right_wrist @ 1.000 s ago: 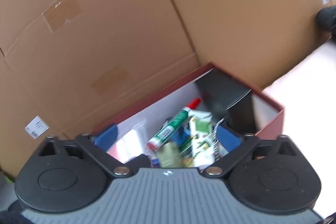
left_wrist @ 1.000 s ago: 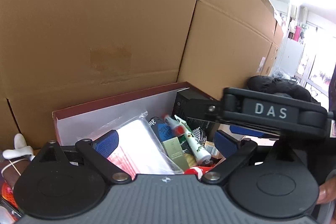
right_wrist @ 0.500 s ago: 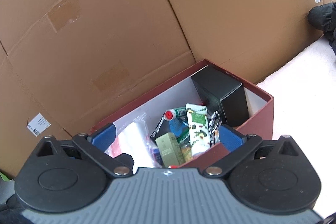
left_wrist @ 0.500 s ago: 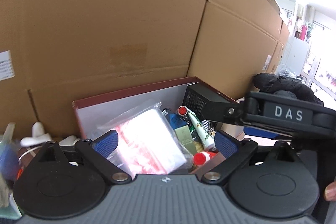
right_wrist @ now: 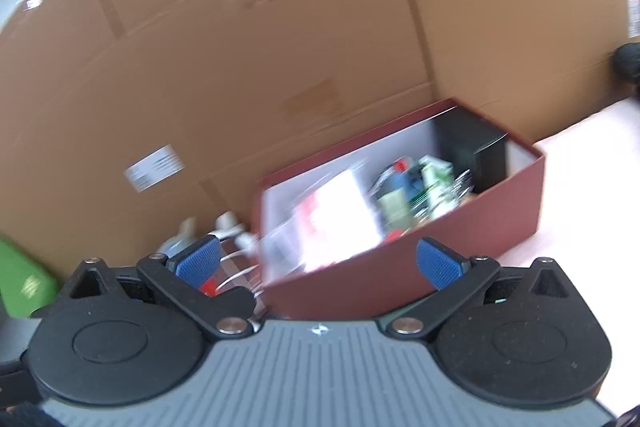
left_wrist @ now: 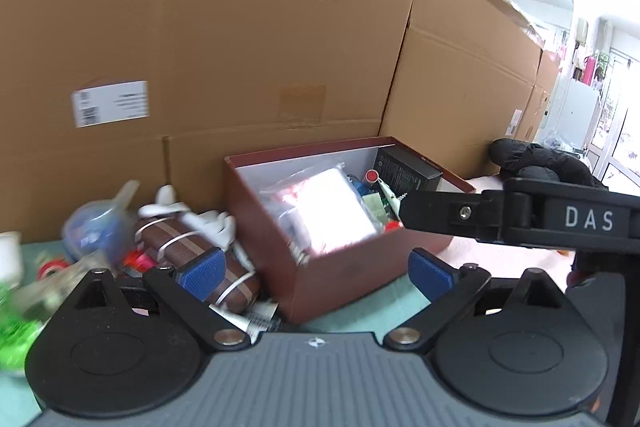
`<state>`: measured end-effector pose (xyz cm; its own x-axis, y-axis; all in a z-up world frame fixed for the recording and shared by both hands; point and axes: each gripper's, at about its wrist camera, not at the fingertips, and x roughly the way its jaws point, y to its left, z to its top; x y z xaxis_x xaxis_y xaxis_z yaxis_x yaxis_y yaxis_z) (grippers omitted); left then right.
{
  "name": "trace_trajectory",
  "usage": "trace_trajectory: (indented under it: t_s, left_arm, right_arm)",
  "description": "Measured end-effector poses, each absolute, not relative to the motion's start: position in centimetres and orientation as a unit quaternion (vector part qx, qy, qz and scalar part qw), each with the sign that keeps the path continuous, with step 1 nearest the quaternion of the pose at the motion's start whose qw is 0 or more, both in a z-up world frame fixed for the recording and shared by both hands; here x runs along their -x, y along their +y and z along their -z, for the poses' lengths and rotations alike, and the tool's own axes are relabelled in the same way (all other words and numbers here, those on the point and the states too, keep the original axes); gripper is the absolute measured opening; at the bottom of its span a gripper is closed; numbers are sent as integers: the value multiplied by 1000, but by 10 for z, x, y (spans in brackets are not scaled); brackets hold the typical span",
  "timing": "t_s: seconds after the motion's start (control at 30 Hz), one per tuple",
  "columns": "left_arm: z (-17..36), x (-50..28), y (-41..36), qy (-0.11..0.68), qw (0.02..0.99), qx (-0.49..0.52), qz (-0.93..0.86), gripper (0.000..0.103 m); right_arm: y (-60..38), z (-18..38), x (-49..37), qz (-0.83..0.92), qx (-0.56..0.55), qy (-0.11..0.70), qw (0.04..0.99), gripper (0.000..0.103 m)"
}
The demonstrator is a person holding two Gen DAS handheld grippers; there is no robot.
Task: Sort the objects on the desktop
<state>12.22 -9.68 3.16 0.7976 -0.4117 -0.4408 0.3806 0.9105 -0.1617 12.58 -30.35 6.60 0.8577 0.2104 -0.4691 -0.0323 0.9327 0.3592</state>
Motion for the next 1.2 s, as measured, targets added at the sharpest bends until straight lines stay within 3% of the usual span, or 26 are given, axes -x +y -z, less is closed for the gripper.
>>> trace_trajectory:
  t_s: [0.27,0.53,0.67,0.8,0.9,1.0,1.07,1.1,1.2]
  left_arm:
    - [11,-54,-43,246,952,1,182,101]
    - [45,-47,4,286,947,40,140,99]
    - [46,-57,21,285,950,52,114,96]
    - [42,-67,33,277,953,65,106,95]
    - [40,-81,32,283,949,74,122,87]
    - [43,-99,23,293,943,72,143,70]
    - [49,-112,17,311,937,70,146,50]
    - [53,-118,15,321,933,73,147,45]
    - [62,-133,14,342,924,84,148,42]
  right_arm:
    - [-263,-41,-76,-126,-144,254,948,101]
    - [-241,2,-82,-112,-105,295,943,101]
    - [-215,22,-96,-126,-26,322,938,87]
    - [-186,39,-103,-168,17,340,925,84]
    - [-168,45,-107,-186,41,338,922,78]
    - [-151,46,-114,-210,47,343,914,66]
    - [-139,49,-118,-227,51,345,909,61]
    - [-133,52,-121,-233,52,347,907,57]
    - [-122,60,-130,-241,43,362,899,53]
